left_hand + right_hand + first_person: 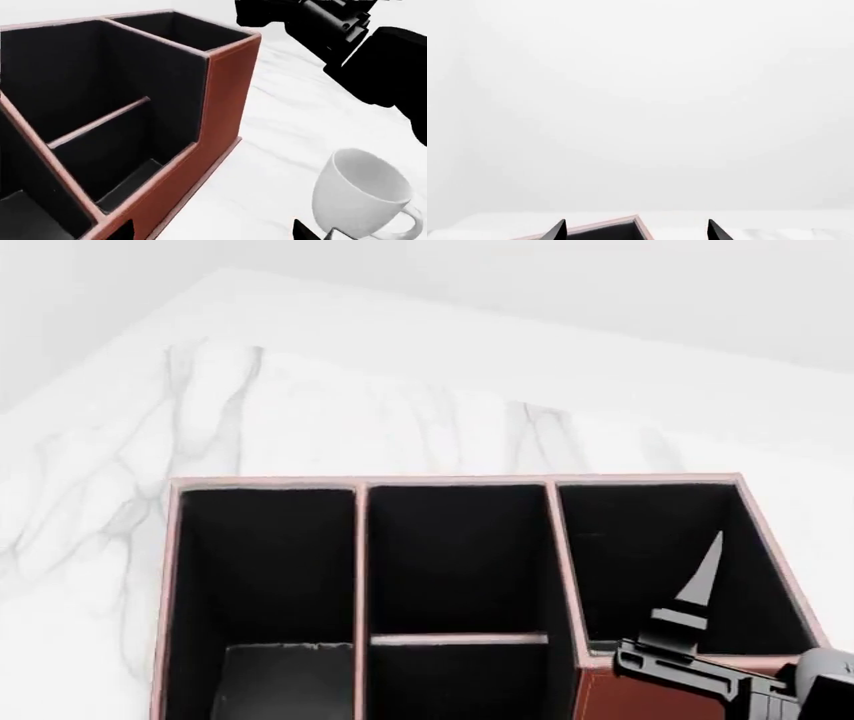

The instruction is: Pick up the book and place it in the front compartment of the caddy.

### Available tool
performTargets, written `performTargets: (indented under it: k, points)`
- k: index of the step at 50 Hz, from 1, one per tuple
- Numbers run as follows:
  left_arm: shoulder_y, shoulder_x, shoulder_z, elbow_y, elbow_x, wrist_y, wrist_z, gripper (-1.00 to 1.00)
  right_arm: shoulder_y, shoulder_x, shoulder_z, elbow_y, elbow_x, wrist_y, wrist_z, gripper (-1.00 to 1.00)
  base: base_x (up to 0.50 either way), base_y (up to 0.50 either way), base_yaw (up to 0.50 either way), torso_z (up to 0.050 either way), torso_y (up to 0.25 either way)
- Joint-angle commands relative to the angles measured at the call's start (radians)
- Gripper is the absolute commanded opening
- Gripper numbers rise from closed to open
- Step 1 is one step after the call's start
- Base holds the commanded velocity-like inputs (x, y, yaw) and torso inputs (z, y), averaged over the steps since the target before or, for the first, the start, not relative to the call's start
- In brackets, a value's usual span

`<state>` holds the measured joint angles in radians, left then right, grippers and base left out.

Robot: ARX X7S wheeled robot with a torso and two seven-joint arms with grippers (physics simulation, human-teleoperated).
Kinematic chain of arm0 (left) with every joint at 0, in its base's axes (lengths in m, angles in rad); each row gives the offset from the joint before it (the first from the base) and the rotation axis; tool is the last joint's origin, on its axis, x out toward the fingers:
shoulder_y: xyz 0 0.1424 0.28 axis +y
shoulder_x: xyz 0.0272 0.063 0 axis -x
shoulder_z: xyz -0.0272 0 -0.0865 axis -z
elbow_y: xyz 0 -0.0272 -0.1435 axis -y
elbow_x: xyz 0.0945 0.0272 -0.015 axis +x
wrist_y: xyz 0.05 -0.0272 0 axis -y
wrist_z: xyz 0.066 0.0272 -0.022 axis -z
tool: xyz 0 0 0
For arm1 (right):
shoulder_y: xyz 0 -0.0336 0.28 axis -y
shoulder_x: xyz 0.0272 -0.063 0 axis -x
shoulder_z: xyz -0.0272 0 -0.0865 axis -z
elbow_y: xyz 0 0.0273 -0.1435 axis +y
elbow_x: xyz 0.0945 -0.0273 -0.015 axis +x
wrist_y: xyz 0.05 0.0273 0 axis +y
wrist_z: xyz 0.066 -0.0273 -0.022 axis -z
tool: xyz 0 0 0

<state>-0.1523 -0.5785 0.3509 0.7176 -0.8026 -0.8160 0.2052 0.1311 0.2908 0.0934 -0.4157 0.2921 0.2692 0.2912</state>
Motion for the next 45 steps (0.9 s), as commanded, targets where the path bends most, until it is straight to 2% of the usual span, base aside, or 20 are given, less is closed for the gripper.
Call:
performTargets:
  k: [1,6,41,45]
  points:
    - [-0.053,-0.052,0.055,0.040,-0.146,-0.163,0.051,1.00,0.009,0.006,0.004,0.016,-0.010,-0.008,0.012,1.00,0.00,0.00,0.00,0.000,0.000]
    - [-0.069,-0.054,0.074,0.046,-0.184,-0.213,0.041,1.00,0.009,0.007,0.002,0.018,-0.010,-0.009,0.014,1.00,0.00,0.00,0.00,0.000,0.000]
    - [-0.162,-0.090,0.357,-0.011,0.074,-0.190,0.173,1.00,0.004,0.015,-0.032,0.030,-0.034,-0.031,0.023,1.00,0.00,0.00,0.00,0.000,0.000]
    - [-0.164,-0.081,0.347,-0.038,0.094,-0.154,0.170,1.00,0.005,0.016,-0.036,0.035,-0.036,-0.036,0.023,1.00,0.00,0.00,0.00,0.000,0.000]
